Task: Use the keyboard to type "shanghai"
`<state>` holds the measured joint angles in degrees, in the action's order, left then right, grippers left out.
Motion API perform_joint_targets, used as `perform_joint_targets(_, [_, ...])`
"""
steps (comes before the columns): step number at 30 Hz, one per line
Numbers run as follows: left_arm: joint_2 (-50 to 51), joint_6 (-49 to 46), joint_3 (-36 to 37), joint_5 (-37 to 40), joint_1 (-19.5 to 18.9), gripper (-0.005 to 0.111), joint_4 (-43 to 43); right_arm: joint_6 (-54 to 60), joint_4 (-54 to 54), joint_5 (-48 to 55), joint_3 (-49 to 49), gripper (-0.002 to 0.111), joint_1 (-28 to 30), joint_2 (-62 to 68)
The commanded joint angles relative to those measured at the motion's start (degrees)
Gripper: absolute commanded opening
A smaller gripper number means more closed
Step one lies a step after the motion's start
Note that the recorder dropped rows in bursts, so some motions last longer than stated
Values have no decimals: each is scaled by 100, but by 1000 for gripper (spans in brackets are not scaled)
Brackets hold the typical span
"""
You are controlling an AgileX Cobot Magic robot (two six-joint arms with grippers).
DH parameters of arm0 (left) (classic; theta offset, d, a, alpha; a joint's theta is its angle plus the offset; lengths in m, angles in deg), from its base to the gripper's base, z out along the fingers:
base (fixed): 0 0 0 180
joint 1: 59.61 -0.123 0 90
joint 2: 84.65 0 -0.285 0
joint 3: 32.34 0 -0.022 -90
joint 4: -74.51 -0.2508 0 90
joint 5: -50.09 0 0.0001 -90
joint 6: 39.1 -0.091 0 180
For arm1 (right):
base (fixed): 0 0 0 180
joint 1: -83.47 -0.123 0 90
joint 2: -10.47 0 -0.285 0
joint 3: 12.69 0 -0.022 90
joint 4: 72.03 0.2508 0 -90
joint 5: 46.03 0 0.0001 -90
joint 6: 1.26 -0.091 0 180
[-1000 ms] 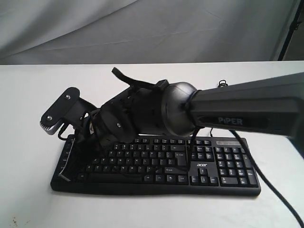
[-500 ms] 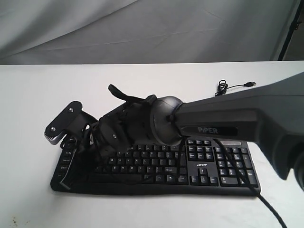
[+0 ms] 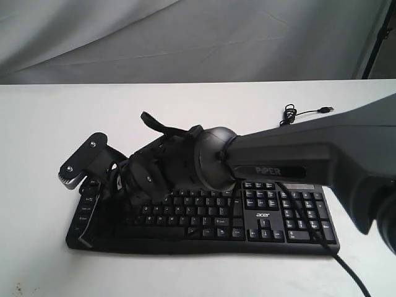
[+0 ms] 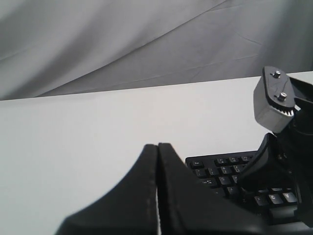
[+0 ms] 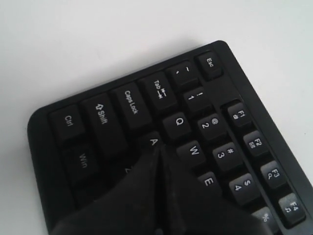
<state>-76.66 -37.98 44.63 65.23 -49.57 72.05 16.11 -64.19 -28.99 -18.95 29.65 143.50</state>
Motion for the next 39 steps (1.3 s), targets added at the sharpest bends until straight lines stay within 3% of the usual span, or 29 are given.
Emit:
perform_joint_targets(1, [-20, 16, 25, -16, 20, 0, -4, 12, -15, -87, -31, 0, -9, 70])
perform_joint_targets(30, [-20, 16, 25, -16, 20, 0, -4, 35, -148, 3, -31, 0, 69, 96])
perform_joint_targets(39, [-20, 16, 25, -16, 20, 0, -4, -591, -479, 335, 156, 0, 189, -584])
